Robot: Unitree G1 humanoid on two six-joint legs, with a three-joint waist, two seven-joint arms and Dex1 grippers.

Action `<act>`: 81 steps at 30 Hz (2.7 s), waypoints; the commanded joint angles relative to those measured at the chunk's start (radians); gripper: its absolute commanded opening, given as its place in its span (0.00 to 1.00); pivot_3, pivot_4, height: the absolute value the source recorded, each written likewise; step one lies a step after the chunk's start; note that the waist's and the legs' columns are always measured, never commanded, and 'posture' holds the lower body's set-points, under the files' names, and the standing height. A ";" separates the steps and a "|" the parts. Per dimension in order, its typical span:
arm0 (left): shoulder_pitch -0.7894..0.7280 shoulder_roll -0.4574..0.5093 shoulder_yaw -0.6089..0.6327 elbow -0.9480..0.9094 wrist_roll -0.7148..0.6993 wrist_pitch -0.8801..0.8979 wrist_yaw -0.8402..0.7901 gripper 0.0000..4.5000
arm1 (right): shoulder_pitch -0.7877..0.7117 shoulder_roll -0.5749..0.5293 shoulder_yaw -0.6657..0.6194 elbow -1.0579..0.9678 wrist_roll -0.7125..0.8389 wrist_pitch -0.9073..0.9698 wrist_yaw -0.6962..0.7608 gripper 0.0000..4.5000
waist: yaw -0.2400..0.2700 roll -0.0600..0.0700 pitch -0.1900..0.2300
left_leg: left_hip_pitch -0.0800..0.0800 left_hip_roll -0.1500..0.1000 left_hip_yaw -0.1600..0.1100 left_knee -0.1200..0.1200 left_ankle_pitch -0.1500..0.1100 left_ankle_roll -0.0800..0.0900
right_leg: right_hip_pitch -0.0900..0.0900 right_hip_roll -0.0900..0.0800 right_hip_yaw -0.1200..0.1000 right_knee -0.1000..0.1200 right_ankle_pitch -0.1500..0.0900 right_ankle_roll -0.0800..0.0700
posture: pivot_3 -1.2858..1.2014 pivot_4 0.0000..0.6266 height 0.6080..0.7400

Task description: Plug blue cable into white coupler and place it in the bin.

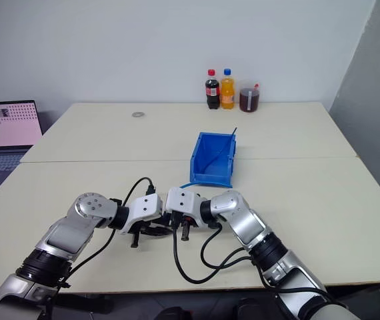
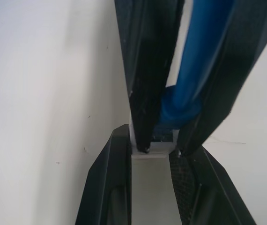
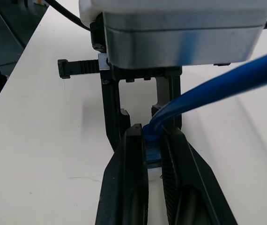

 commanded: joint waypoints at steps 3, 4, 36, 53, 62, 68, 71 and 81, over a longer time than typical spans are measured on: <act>-0.016 -0.039 -0.018 -0.028 -0.022 -0.033 0.006 0.17 | 0.095 -0.002 0.194 0.173 -0.079 0.064 0.061 0.02 | 0.000 0.000 -0.001 | 0.001 0.000 0.000 -0.001 0.000 0.000 | 0.000 0.000 0.000 0.000 0.000 0.000 | 0.52 0.24 1.00; -0.014 -0.038 -0.016 -0.030 -0.023 -0.032 0.007 0.17 | 0.100 -0.008 0.196 0.173 -0.084 0.063 0.063 0.02 | 0.000 0.000 -0.001 | 0.001 0.000 0.000 -0.001 0.000 0.000 | 0.000 -0.001 0.000 0.000 0.000 0.000 | 0.52 0.24 1.00; 0.061 -0.038 0.069 -0.020 -0.063 -0.058 0.067 0.40 | 0.151 -0.096 -0.030 -0.051 0.046 0.138 -0.015 0.02 | 0.022 -0.002 0.011 | -0.004 -0.003 -0.001 -0.011 -0.001 -0.001 | 0.000 -0.008 -0.002 -0.016 -0.001 0.004 | 0.52 0.24 1.00; 0.207 0.046 0.267 -0.165 -0.229 0.009 0.111 1.00 | 0.158 -0.017 -0.258 -0.438 0.270 0.405 -0.237 0.02 | 0.017 -0.017 0.034 | -0.037 0.001 -0.006 -0.010 -0.002 -0.004 | -0.024 -0.005 -0.008 -0.014 0.003 0.004 | 0.52 0.24 1.00; 0.093 0.035 0.381 -0.194 -0.333 0.163 0.234 1.00 | -0.105 -0.031 -0.634 -0.507 0.502 0.687 -0.388 0.02 | 0.023 -0.022 0.056 | -0.044 -0.001 -0.009 -0.007 -0.002 -0.005 | -0.029 -0.008 -0.012 -0.013 0.006 0.004 | 0.52 0.24 1.00; -0.045 0.001 0.316 -0.103 -0.285 0.103 0.255 1.00 | -0.282 -0.108 -0.626 -0.180 0.473 0.634 -0.392 0.02 | 0.020 -0.022 0.057 | -0.043 -0.001 -0.006 -0.007 -0.002 -0.005 | -0.029 -0.007 -0.010 -0.013 0.007 0.004 | 0.52 0.24 1.00; -0.087 -0.013 0.285 -0.070 -0.266 0.068 0.245 1.00 | -0.366 -0.134 -0.589 0.004 0.438 0.572 -0.370 0.02 | 0.018 -0.023 0.058 | -0.044 -0.001 -0.003 -0.007 -0.002 -0.005 | -0.032 -0.007 -0.007 -0.011 0.007 0.004 | 0.52 0.24 1.00; -0.153 -0.029 0.232 -0.061 -0.238 0.047 0.248 1.00 | -0.569 -0.227 -0.480 0.332 0.360 0.456 -0.217 0.44 | 0.013 -0.022 0.060 | -0.055 0.000 -0.001 0.006 -0.002 -0.004 | -0.041 -0.008 -0.008 0.000 0.007 0.004 | 0.52 0.24 1.00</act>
